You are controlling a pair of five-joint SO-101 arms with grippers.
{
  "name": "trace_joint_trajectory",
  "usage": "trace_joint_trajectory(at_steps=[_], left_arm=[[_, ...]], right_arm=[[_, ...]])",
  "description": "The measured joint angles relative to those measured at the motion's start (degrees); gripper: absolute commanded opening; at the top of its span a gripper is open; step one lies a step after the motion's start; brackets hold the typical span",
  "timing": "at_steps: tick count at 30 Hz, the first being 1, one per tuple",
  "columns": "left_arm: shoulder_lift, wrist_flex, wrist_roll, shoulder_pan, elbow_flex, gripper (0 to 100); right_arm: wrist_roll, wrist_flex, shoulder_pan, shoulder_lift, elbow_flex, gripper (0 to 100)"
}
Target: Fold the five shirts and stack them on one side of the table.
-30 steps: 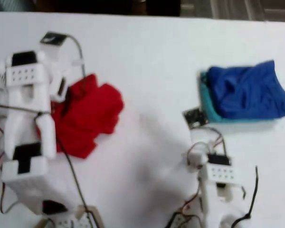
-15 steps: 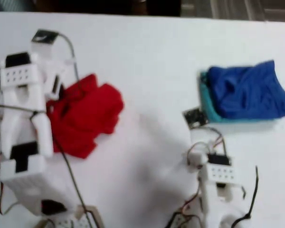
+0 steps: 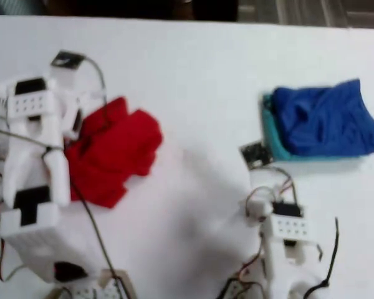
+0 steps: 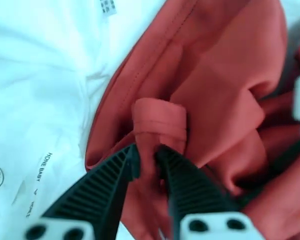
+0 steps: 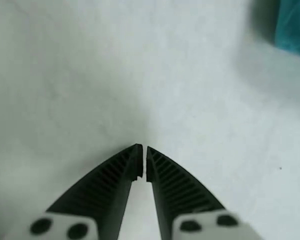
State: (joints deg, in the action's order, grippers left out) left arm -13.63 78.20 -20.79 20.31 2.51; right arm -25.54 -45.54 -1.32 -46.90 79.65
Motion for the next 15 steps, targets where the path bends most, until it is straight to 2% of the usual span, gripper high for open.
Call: trace_joint_trajectory(at_steps=[15], left_arm=[[0.00, 0.53, 0.00, 1.23, 0.88, 19]], right_arm=[[0.00, 0.00, 0.00, 0.00, 0.00, 2.0]])
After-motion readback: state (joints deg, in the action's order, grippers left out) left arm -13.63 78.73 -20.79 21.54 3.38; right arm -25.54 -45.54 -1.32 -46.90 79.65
